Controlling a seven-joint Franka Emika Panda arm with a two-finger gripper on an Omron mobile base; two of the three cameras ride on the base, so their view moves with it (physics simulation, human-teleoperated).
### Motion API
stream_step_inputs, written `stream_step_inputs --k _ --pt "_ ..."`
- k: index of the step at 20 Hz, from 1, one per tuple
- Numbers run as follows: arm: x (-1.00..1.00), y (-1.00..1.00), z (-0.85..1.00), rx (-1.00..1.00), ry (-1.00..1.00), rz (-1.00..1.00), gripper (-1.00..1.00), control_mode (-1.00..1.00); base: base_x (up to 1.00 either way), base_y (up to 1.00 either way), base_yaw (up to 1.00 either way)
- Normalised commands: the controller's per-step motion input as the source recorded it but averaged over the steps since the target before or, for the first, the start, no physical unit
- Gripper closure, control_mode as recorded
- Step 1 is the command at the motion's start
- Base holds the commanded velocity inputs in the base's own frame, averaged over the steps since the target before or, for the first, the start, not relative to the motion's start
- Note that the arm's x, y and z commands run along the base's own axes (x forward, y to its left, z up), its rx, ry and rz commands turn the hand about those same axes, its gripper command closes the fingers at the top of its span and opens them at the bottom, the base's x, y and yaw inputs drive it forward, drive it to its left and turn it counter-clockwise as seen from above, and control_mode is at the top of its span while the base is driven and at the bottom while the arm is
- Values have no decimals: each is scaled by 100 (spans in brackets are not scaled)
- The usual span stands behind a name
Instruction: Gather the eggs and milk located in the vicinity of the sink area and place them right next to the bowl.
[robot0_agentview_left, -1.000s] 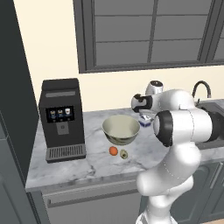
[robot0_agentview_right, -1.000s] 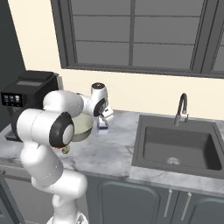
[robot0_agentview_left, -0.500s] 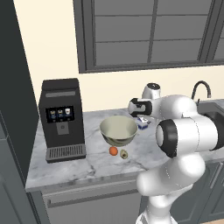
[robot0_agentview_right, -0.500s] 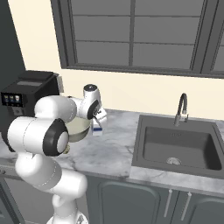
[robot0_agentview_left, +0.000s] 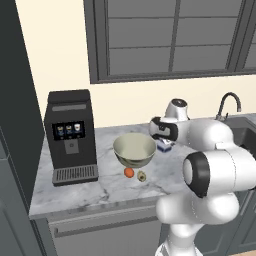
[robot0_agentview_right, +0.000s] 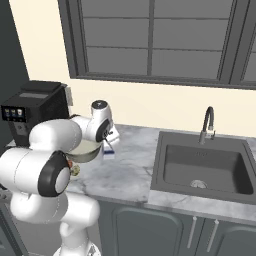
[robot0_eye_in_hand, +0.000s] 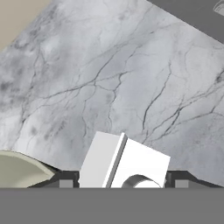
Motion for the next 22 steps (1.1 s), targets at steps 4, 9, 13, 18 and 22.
stream_step_inputs --k 4,9,13,18,22 --pt "-19 0 0 0 -1 0 100 -100 0 0 0" --pt "-4 2 0 0 0 0 -100 -100 0 0 0" --pt "-10 0 0 0 -1 0 -100 -100 0 0 0" --pt "-19 0 0 0 -4 0 -100 -100 0 0 0" --pt "-24 -1 1 2 -7 0 -100 -100 0 0 0"
